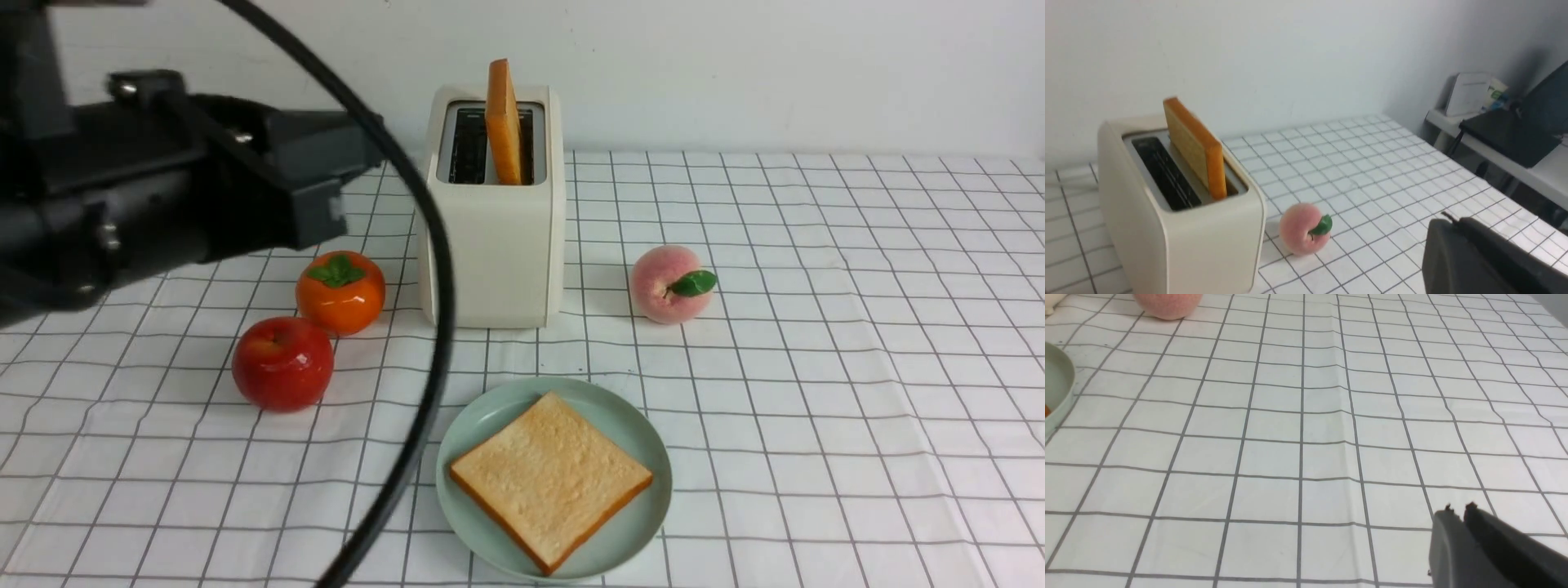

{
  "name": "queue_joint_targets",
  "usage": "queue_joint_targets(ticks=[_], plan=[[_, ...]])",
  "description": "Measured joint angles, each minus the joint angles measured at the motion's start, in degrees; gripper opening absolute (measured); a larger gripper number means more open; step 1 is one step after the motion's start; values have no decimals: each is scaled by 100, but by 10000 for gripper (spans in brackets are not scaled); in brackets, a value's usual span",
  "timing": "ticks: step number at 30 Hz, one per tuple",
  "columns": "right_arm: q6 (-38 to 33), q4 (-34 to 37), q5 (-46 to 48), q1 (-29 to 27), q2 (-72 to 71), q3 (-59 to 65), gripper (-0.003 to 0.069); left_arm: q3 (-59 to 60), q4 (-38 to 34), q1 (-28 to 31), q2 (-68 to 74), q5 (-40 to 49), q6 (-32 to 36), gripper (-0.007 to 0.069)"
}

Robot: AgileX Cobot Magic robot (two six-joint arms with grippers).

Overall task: Take toasted bread from bread machine on white checkered table place on plate.
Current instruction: 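Grasp the toast slice in the toaster and pull it up out of the slot with the right gripper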

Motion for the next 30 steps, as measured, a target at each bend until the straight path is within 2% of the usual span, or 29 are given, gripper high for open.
queue_joint_targets(ticks=[5, 8, 14, 16, 19, 24, 30], plan=[[0, 0, 0, 0, 0, 0, 51, 534, 711, 0, -1012, -68, -346, -13], [0, 0, 0, 0, 0, 0, 51, 972, 859, 0, -1435, -264, -388, -13], [0, 0, 0, 0, 0, 0, 51, 1746, 723, 0, -1806, -1394, -402, -13], [0, 0, 0, 0, 0, 0, 51, 1920, 416, 0, -1878, -2034, -402, -13], [0, 0, 0, 0, 0, 0, 51, 1933, 145, 0, -1932, -2315, -404, -13], [88, 31, -98, 0, 0, 0, 53, 1933, -24, 0, -1976, -2074, -408, -13], [1087, 1430, -534, 0, 0, 56, 61, 1933, 18, 0, -1976, -1081, -418, -13]])
